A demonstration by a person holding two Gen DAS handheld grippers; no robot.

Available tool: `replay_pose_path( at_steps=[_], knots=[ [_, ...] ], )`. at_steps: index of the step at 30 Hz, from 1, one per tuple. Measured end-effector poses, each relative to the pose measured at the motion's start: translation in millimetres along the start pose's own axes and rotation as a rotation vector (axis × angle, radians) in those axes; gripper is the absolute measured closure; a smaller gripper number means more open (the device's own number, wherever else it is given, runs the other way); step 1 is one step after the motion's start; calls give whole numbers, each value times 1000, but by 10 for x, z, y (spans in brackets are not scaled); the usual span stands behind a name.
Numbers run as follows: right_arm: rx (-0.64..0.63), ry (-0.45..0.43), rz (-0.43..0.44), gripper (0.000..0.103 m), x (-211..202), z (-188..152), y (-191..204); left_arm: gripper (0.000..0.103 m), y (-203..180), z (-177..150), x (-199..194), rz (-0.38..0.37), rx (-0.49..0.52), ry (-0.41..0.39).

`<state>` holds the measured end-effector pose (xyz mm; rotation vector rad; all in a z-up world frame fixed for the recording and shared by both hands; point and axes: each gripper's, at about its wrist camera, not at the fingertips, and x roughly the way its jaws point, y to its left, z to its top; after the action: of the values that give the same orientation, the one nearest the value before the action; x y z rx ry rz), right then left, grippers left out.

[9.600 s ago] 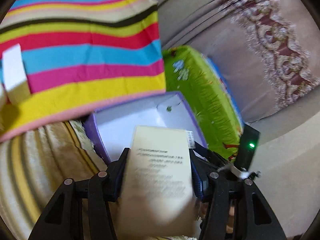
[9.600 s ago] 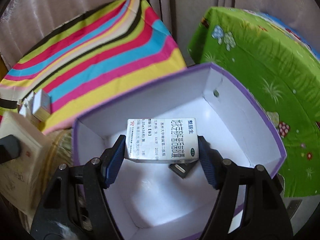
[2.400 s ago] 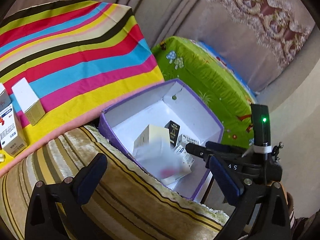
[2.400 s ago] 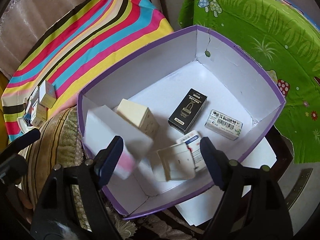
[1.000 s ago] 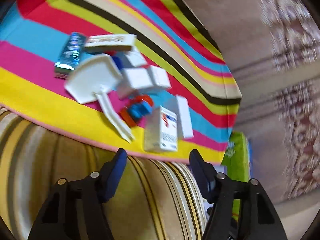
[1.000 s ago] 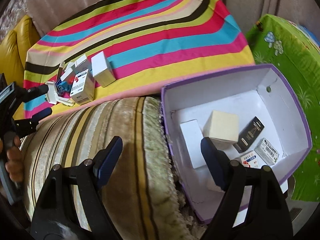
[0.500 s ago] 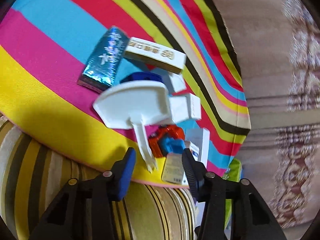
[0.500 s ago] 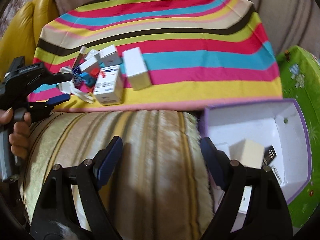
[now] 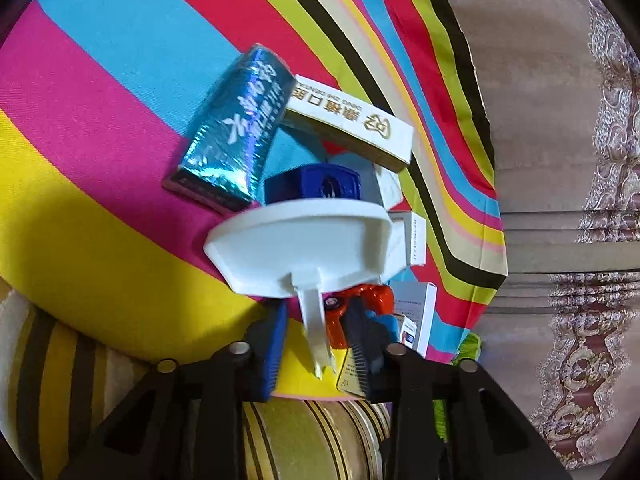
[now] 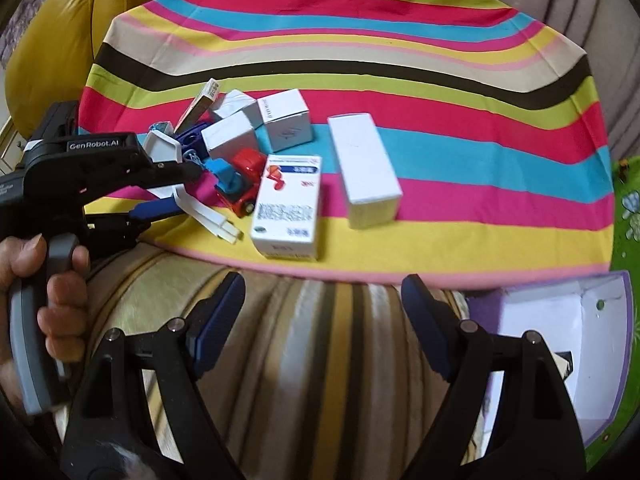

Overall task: Organize rigid objects
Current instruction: 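Grasp the white plastic stand with the left gripper while the right grasps a white medicine box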

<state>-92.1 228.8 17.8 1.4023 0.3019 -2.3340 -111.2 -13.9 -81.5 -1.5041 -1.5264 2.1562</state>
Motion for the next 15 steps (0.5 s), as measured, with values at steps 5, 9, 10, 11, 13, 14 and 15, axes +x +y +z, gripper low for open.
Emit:
replay_pose_path(
  at_steps=[5,9,10,11,13,14,15],
  knots=[
    [6,-3,-13,20,116,131,48,86,8,-7,3,-3,10,-6],
    [17,9,-18,20,216,206,84,90,10,-28,-9,-12,23,-18],
    [18,12,-19,20,245,220,97,90,4,-40,-14,-13,31,-23],
    [18,16,-19,20,265,226,103,90,1,-47,-16,-13,36,-25],
    [14,28,-21,20,304,233,114,91,-22,-63,-5,-15,43,-29],
    [13,32,-21,20,317,236,119,91,-27,-67,-9,-17,46,-31],
    [13,36,-21,20,334,246,121,91,-35,-74,-13,-18,51,-34]
  ],
)
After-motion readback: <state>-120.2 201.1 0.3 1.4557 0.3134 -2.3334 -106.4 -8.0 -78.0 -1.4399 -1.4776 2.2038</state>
